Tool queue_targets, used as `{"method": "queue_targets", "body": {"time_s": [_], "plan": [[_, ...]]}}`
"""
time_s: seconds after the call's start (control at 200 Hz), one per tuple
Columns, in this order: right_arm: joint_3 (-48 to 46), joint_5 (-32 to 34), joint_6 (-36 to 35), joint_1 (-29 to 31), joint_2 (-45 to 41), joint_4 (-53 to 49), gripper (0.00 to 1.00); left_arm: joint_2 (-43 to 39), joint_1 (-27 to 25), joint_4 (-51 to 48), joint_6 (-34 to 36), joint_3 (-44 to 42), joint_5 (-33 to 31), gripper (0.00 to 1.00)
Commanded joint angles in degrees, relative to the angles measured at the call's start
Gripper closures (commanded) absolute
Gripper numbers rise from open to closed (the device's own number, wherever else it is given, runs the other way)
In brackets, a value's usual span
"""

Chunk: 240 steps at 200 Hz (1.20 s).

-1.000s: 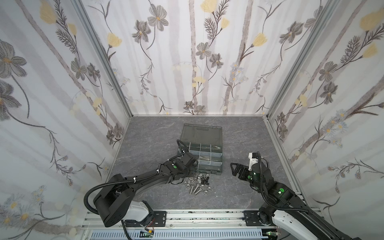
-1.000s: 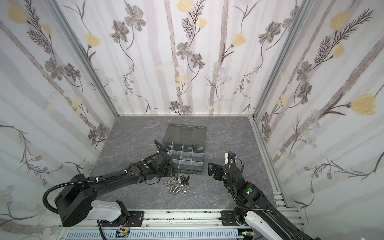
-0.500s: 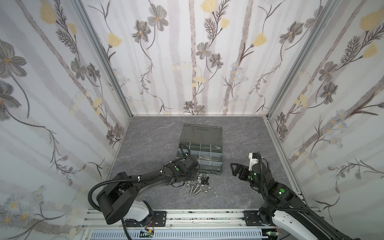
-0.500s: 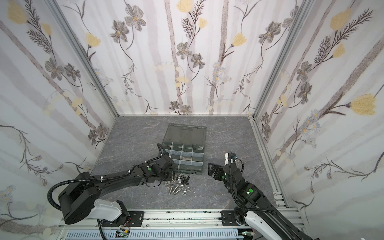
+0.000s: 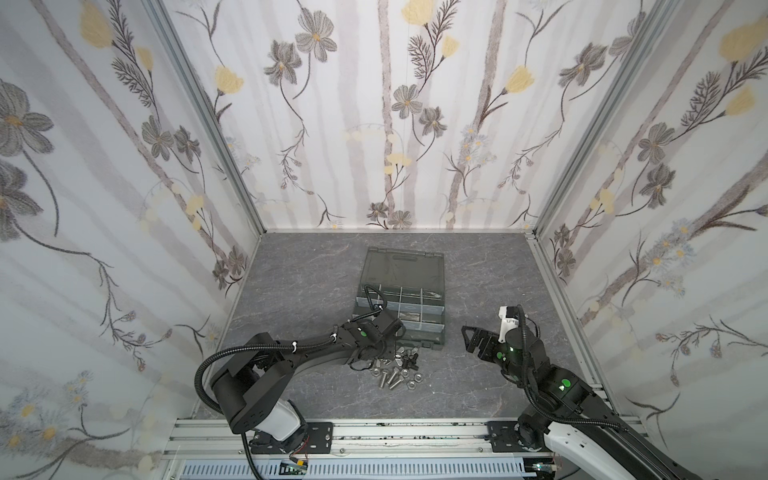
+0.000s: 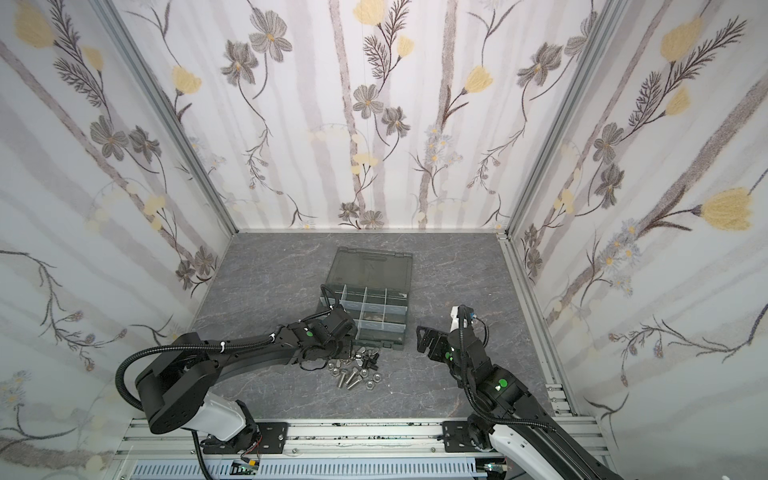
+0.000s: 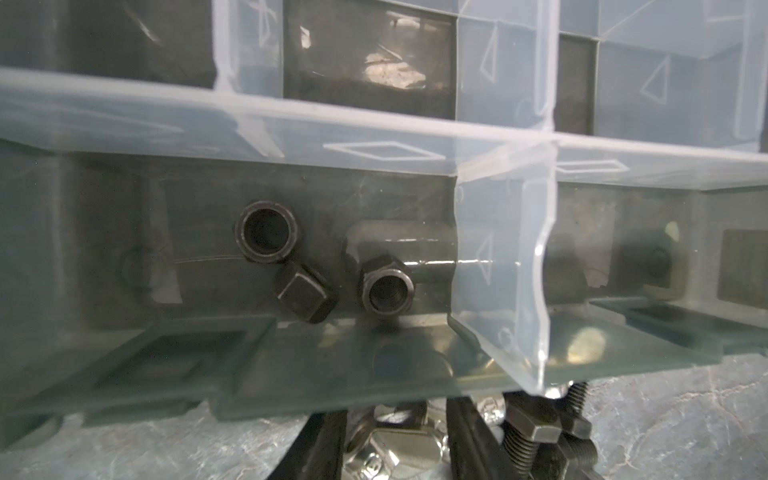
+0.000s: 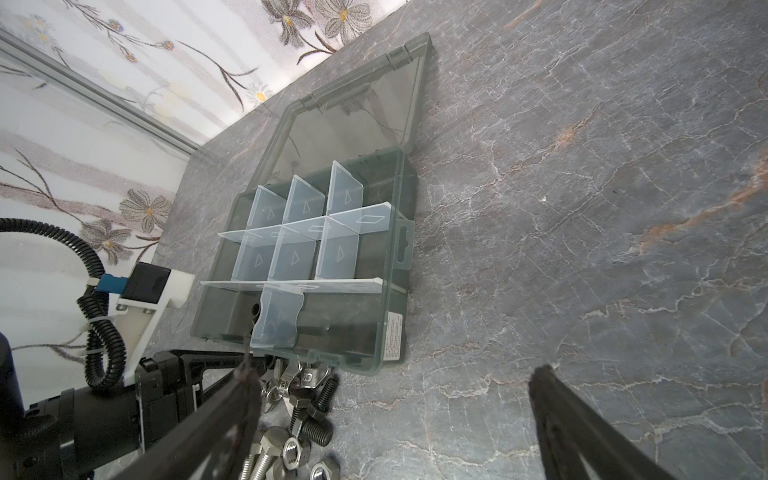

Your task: Sort the screws and nuts into containers

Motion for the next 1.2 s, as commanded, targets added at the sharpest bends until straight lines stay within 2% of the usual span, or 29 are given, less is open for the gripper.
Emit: {"method": "queue_targets", "body": {"time_s": [0.0, 0.34, 0.779, 1.194], "plan": [[-0.16, 0.49, 0.77, 0.09, 0.4, 1.53, 0.0, 0.75, -0.01, 0.29, -0.22, 0.68, -1.74, 0.59], [-0.2, -0.12, 0.32, 0.06, 2.39, 3.17, 0.0, 2.56, -0.01, 0.29, -0.66, 1.12, -3.91, 0.59], [1.66, -0.13, -1.75, 0.07, 4.12, 2.58, 0.0, 4.82, -0.08, 0.31, 0.13, 1.31, -3.61, 0.61], [0.45, 0.07, -0.98, 0.07, 2.67, 2.46, 0.0, 2.94, -0.04, 0.29, -0.4, -1.14, -5.11, 0.73]]}}
